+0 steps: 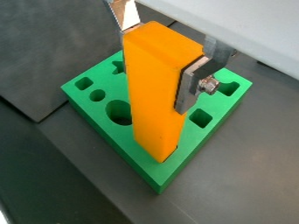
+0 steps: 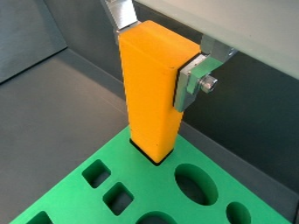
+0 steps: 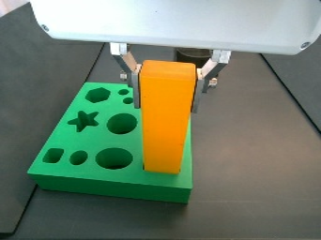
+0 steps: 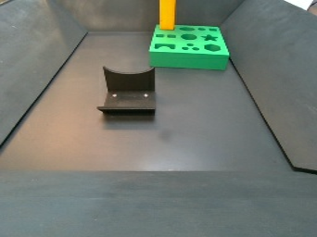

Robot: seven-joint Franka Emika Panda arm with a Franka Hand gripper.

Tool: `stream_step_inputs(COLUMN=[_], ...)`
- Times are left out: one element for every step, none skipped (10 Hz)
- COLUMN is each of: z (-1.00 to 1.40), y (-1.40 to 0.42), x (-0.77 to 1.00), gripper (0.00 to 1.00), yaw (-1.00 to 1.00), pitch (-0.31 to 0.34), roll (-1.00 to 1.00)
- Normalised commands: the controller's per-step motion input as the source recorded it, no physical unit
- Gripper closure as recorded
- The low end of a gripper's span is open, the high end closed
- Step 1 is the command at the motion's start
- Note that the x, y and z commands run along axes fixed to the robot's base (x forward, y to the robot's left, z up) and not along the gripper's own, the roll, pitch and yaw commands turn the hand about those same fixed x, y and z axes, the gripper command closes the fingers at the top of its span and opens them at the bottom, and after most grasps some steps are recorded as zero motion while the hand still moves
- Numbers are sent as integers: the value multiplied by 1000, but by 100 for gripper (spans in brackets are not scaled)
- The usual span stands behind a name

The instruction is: Insert the rectangle object.

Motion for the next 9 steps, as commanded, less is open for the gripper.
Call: stream_step_inputs(z=[-380,-363,-389,-494,-557,-551,-229,-234,-211], y=[0,0,0,0,-26,-49,6,0,-200], x=[-157,-154,-74,0,0,83,0,-31,-280], gripper=[100,100,100,100,100,100,100,100,100], yaw=[-54,0,0,0,0,0,0,0,180], pitch=[30,9,10,11,14,11,-30,-161,-296], roll=[143,144,134,107,97,24,-163,-124,11])
